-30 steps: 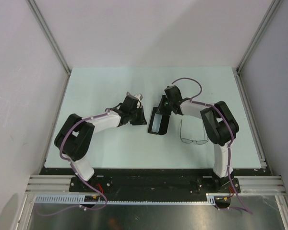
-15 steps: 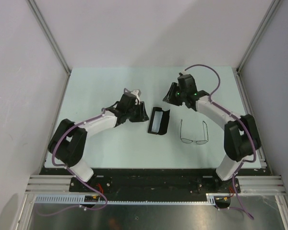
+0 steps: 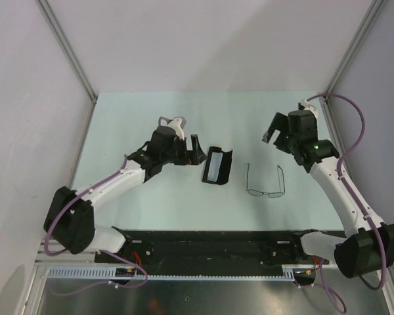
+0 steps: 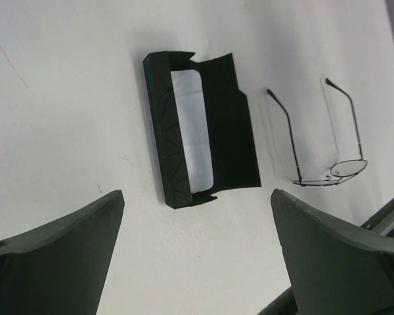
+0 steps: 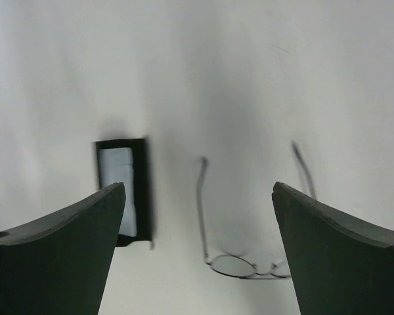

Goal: Organize the sunglasses
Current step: Pick up the sunglasses from the center of the board.

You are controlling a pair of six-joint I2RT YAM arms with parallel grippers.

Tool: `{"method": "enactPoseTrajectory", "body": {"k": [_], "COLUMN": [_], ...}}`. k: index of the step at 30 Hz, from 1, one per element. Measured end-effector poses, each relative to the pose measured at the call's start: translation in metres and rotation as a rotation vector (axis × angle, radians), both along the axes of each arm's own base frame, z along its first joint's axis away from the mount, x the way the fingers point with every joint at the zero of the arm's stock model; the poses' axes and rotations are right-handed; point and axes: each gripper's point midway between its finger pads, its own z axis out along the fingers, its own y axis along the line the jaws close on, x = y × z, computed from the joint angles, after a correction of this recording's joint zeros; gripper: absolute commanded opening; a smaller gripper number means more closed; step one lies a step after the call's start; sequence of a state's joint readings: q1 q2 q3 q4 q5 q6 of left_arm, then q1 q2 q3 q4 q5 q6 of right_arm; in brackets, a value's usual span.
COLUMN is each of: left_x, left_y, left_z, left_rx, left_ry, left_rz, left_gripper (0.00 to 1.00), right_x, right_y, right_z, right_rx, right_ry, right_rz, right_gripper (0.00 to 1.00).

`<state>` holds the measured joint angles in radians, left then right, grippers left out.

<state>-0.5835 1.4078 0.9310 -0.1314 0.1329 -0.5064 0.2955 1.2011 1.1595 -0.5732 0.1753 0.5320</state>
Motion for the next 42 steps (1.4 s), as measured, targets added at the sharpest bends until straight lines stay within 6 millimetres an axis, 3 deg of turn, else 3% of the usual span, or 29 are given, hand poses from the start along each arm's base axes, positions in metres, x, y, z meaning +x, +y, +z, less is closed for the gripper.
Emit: {"method": "enactPoseTrajectory", "body": {"k": [3, 9, 13, 22, 27, 36, 42], "left_x": [-0.002, -0.005, -0.006, -0.003, -0.002, -0.003, -0.003], "left_y": [0.002, 0.006, 0.009, 0.020, 0.021, 0.021, 0.021], "left_z": [0.019, 0.047, 0.044, 0.035, 0.035, 0.035, 0.036], "left_rx": [-0.027, -0.064, -0.060, -0.047, -0.049, -0.053, -0.053], "left_ry": [-0.043, -0.107, -0.103, -0.084, -0.085, -0.082, -0.082], "left_rz": [0.002, 0.008, 0.013, 0.039, 0.045, 0.039, 0.041], "left_gripper": [1.00, 1.00, 1.00, 1.00, 1.00, 1.00, 1.00], "right_x": [-0.011, -0.041, -0.053, -0.052, -0.049, -0.048, -0.048], "right_y": [-0.033, -0.067, -0.071, -0.068, -0.063, -0.060, -0.058], "right_z": [-0.033, -0.108, -0.135, -0.191, -0.201, -0.201, -0.201], "right_rx": [-0.017, -0.023, -0.022, -0.007, 0.009, -0.013, -0.038], "right_ry": [0.101, 0.335, 0.416, 0.574, 0.591, 0.583, 0.576], "right_rz": [-0.103, -0.227, -0.244, -0.207, -0.178, -0.147, -0.121], "right_gripper": [0.92, 0.79, 0.70, 0.44, 0.38, 0.17, 0.09]}}
